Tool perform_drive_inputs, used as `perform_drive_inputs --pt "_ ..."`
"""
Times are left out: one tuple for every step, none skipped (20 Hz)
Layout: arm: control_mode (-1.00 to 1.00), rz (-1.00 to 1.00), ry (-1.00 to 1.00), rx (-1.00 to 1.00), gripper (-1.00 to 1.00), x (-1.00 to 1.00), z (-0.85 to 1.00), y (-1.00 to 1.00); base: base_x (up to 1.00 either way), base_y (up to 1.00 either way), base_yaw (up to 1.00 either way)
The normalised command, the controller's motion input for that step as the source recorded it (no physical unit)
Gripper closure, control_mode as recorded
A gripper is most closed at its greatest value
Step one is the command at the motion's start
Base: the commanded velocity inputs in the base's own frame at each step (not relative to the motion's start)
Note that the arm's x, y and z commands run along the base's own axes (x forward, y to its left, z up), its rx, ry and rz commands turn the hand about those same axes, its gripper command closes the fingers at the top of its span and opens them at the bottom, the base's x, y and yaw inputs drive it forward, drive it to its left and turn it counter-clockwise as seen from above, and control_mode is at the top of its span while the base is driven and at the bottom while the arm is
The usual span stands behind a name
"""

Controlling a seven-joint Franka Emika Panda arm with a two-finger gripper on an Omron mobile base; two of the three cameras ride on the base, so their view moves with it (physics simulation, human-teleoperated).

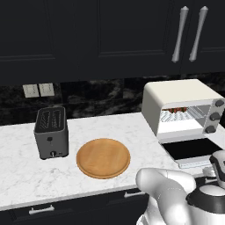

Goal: Pick up the kebab skewer and baguette bread, and place them inside the toaster oven. Close the toaster oven door and start by setting the timer.

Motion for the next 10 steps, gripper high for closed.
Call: perform_drive_inputs --pt "-1.00 0.00 0.00 0.00 -1.00 0.20 0.00 0.00 0.00 0.00 0.00" --pt "-1.00 0.00 0.00 0.00 -1.00 0.06 -0.20 0.00 0.00 0.00 0.00" --pt "-1.00 -0.06 0.00 0.00 -1.00 0.00 -0.34 0.00 0.00 0.00 0.00" --pt "-1.00 -0.03 0.00 0.00 -1.00 0.00 -0.34 0.00 0.00 0.00 0.00" --pt "-1.00 -0.02 0.00 0.01 -1.00 0.00 -0.33 0.00 0.00 0.00 0.00" --pt "-1.00 -0.02 0.00 0.01 -1.00 0.00 -0.34 0.00 0.00 0.00 0.00" --pt "-1.00 -0.01 0.00 0.01 -1.00 0.00 -0.31 0.00 0.00 0.00 0.00" --pt "-1.00 0.00 0.00 0.00 -1.00 0.06 -0.12 0.00 0.00 0.00 0.00" --pt "-1.00 0.00 0.00 0.00 -1.00 0.08 -0.01 0.00 0.00 0.00 0.00" --pt "-1.00 0.00 0.00 0.00 -1.00 0.09 0.00 0.00 0.00 0.00 0.00"
